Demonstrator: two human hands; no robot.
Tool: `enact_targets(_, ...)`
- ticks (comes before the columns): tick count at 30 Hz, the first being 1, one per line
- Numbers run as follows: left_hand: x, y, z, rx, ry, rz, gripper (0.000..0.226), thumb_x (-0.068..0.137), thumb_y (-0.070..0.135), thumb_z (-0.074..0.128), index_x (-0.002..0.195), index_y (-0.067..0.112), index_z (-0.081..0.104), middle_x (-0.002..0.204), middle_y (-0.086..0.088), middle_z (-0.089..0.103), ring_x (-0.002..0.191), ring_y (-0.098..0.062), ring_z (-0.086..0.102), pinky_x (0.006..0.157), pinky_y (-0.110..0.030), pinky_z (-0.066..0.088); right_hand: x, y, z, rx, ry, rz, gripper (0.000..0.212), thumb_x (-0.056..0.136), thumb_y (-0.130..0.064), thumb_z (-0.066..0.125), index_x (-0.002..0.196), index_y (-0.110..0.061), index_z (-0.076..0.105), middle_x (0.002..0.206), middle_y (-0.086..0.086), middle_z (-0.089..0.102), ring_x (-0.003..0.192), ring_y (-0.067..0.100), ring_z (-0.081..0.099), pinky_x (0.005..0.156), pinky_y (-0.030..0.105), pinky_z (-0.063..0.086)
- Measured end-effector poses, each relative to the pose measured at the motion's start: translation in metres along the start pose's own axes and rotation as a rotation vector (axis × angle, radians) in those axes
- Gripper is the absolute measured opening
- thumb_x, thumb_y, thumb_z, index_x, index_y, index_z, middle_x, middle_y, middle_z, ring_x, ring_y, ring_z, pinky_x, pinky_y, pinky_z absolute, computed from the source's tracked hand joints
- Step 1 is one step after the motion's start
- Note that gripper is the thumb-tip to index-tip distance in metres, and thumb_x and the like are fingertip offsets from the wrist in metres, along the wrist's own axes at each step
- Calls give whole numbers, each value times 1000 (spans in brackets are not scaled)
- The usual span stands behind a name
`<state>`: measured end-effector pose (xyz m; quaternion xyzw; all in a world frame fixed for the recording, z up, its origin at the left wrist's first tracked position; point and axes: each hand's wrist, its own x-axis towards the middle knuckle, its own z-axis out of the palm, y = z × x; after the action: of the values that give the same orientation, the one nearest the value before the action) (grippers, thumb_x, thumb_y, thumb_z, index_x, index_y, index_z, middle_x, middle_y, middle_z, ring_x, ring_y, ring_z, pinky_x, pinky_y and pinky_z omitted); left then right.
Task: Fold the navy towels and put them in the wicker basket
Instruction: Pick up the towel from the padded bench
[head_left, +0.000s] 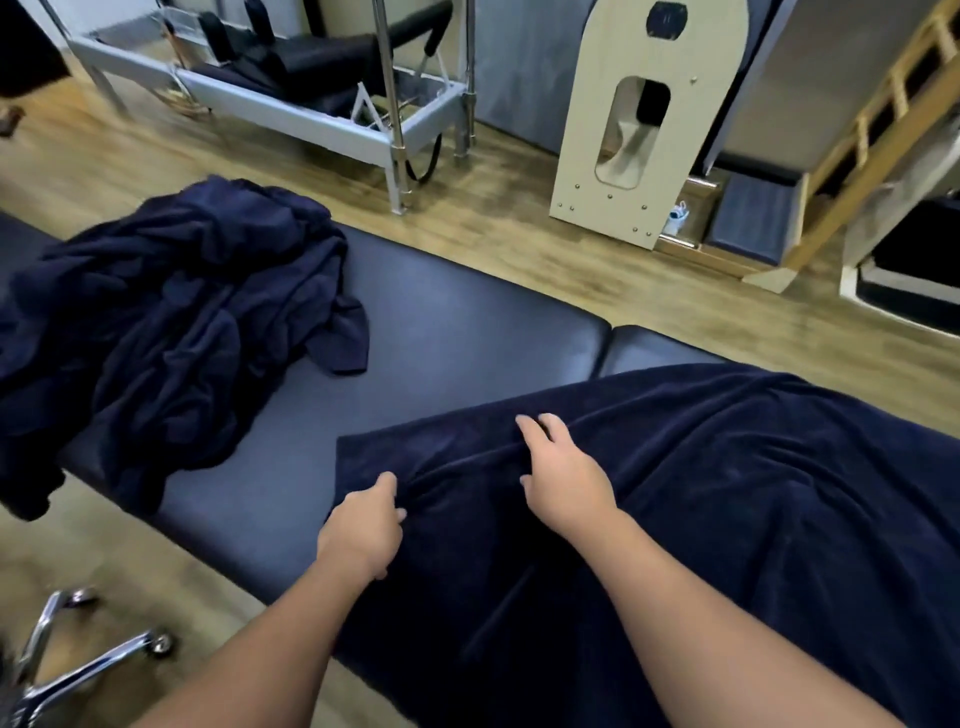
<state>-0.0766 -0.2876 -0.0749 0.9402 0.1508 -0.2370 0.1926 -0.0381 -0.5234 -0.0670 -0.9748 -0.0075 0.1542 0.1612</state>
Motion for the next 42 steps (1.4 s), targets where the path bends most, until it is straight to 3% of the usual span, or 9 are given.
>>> enact_targets(4, 43, 16, -30, 92, 122, 34, 12, 98, 8, 46, 100, 18, 40, 92, 7, 54, 78, -25, 54, 68, -37, 49, 49, -7, -5, -92, -91, 33, 79, 97, -23, 57, 155, -41, 7, 139, 5, 39, 86, 28, 59, 62, 36, 44)
enact_targets(7, 74, 30, -60, 144, 199, 73, 9, 102, 16, 49, 102, 18, 40, 85, 0, 55, 75, -29, 49, 65, -39, 45, 80, -15, -23, -76, -195, 65, 51, 90, -23, 58, 137, -32, 39, 111, 3, 63, 94, 31, 64, 68, 37, 50)
enact_targets(12, 109, 44, -87, 180, 241, 100, 12, 103, 23, 48, 99, 16, 40, 74, -4, 49, 73, -32, 47, 64, -37, 41, 126, -32, -58, 206, -543, 250, 29, 85, -32, 69, 100, -8, 61, 87, 14, 70, 54, 26, 71, 54, 39, 61)
enact_targets(16, 132, 43, -94, 172, 232, 99, 10, 104, 24, 47, 103, 17, 40, 75, -7, 51, 74, -33, 50, 64, -37, 39, 166, -40, -61, 113, -239, 270, 13, 84, -17, 54, 92, -13, 64, 68, 7, 73, 63, 28, 72, 67, 40, 63)
enact_targets(24, 244, 57, -191, 91, 475, 324, 12, 100, 25, 54, 101, 19, 44, 114, -10, 59, 105, -38, 59, 90, -51, 42, 265, -83, -87, 609, 554, 302, 14, 100, -27, 54, 110, -19, 59, 101, 9, 70, 96, 31, 67, 82, 34, 51)
enact_targets(28, 278, 67, -215, 250, 371, 462, 30, 94, 32, 63, 113, 21, 43, 113, -9, 59, 109, -36, 54, 85, -47, 46, 287, -106, -83, 552, 348, 331, 68, 97, -20, 62, 156, -17, 28, 152, 9, 44, 137, 28, 45, 106, 36, 39)
enact_targets(35, 308, 40, -193, 153, 69, 210, 65, 94, 45, 63, 136, 5, 35, 133, -23, 49, 119, -40, 50, 87, -46, 47, 219, -171, 16, 82, 117, 290, 51, 92, -24, 59, 141, -25, 46, 158, 6, 27, 151, 33, 14, 119, 57, 20)
enact_targets(39, 320, 38, -195, -15, 3, 206, 24, 90, 31, 64, 99, 12, 53, 105, -11, 64, 94, -35, 62, 75, -38, 52, 162, -224, 46, 3, 274, 88, 37, 76, -28, 63, 112, -25, 62, 114, 1, 53, 107, 30, 54, 86, 46, 46)
enact_targets(42, 320, 42, -201, -67, 11, 316, 8, 84, 17, 57, 78, 15, 52, 84, -6, 64, 78, -28, 60, 62, -34, 47, 133, -263, 61, 30, 85, -76, 46, 81, -41, 50, 125, -35, 57, 96, 0, 48, 81, 26, 58, 63, 39, 50)
